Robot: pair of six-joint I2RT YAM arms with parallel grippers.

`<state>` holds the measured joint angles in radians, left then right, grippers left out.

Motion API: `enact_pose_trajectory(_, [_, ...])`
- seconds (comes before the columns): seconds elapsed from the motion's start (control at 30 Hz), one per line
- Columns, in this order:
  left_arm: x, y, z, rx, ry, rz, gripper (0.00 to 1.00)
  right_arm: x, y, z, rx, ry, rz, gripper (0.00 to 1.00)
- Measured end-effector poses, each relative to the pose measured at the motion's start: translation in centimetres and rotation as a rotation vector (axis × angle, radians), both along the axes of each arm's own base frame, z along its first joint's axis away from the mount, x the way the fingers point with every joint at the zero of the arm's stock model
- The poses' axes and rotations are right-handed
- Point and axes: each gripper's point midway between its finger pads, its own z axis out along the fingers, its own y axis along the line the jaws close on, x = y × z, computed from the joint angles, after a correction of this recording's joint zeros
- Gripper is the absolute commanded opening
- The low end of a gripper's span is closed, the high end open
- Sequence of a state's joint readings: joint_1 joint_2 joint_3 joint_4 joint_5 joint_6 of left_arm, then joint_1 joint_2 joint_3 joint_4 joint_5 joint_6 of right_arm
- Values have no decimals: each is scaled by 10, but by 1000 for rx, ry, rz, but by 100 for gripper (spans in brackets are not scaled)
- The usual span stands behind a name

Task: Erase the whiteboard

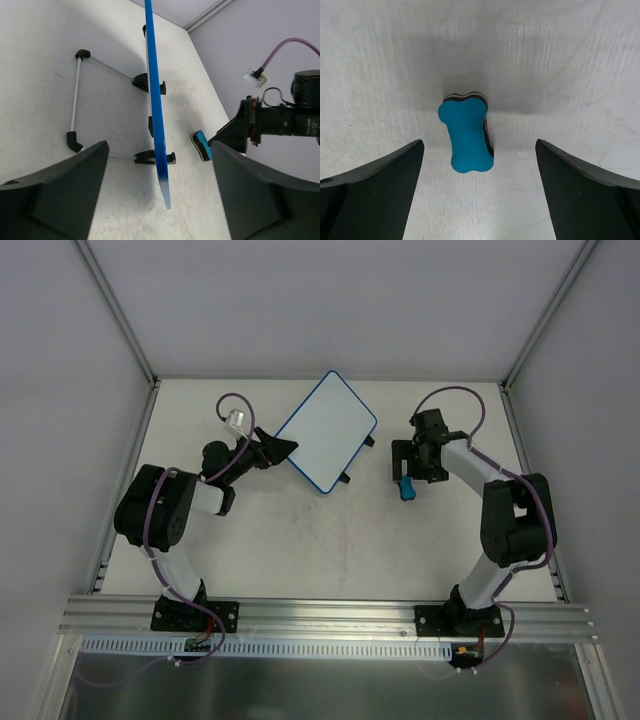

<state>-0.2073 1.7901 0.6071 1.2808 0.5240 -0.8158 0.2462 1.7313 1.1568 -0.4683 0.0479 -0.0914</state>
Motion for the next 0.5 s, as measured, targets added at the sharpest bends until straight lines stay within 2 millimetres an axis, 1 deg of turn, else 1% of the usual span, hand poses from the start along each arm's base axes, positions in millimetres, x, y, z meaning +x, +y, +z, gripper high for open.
enact_pose_trajectory(0.03, [-1,1,0,5,-3,3,99,0,1,6,11,-26,2,99])
enact_pose_trajectory(0.17, [-5,9,3,20,-17,19,99,3,4,35,47,-124,10,99])
enact_pose_trajectory(0.3, [-12,14,13,48,-40,28,99,7,7,59,78,-214,23,99])
enact_pose_trajectory(0.4, [-22,20,24,83,-64,46,99,0,9,69,103,-261,43,99])
enact_pose_trajectory(0.5, [-34,28,33,109,-80,81,99,-14,6,77,115,-302,57,99])
